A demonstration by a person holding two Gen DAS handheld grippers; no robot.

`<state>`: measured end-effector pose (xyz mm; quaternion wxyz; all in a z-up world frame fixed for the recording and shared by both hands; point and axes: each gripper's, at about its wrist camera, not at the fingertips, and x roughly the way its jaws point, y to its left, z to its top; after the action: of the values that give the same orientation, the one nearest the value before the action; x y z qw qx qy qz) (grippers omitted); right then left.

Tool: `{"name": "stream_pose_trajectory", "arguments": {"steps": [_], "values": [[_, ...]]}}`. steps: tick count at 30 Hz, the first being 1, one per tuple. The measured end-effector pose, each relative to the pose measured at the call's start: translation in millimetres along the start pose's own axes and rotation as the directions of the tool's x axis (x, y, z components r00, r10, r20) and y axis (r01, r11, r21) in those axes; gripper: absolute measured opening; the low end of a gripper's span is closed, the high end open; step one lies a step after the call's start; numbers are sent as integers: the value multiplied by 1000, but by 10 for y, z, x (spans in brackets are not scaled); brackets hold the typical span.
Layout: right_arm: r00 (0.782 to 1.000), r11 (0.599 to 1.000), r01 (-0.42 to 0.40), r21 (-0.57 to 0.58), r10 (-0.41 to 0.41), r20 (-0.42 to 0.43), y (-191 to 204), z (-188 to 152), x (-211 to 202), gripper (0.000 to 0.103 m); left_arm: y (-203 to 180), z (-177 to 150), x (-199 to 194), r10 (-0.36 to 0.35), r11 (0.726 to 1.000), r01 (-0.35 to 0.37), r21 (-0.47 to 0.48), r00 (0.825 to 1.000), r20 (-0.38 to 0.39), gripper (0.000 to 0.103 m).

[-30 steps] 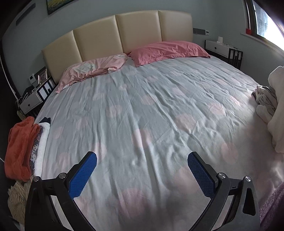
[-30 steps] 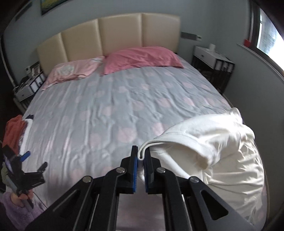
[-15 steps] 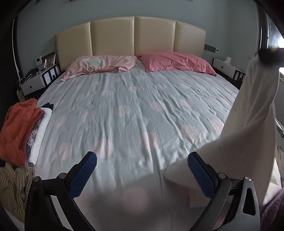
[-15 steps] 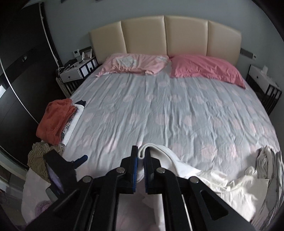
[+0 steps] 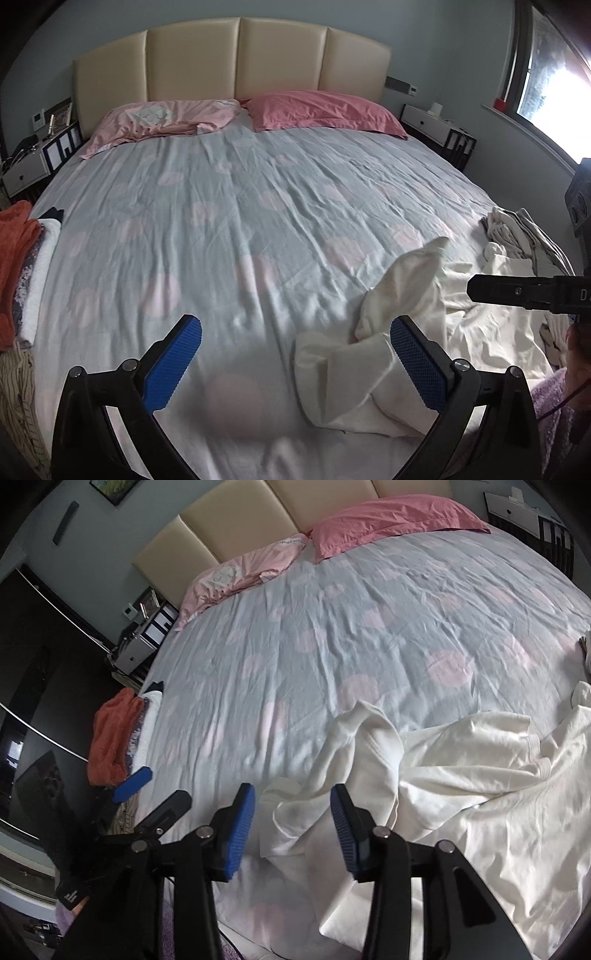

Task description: Fold clothes

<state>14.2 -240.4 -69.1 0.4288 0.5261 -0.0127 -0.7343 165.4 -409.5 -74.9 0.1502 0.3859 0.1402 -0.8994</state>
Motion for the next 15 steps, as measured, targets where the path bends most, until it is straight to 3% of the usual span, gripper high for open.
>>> {"name": "stream_pose_trajectory", "arguments": {"steps": [4, 8, 10, 12, 15], "values": [[993, 995, 57, 80, -65, 103, -272, -310, -182, 49, -235, -72, 79, -31, 998, 33, 57, 999, -25, 103], [963, 966, 233, 112, -246, 113, -514, -694, -94, 49, -438, -148, 185, -16, 994, 21, 110, 999, -42, 103], [944, 945, 313, 94, -320, 78, -581, -831, 13, 49, -544, -188, 239, -11, 990, 17, 138, 999, -48, 103], [946, 942, 315, 116, -321, 35, -665, -885, 68, 49, -649, -224, 292, 2, 985, 8, 172, 999, -55, 103], [954, 950, 289, 118, -296, 45, -724, -880, 70, 49, -797, -257, 351, 26, 975, -16, 223, 999, -41, 103]]}}
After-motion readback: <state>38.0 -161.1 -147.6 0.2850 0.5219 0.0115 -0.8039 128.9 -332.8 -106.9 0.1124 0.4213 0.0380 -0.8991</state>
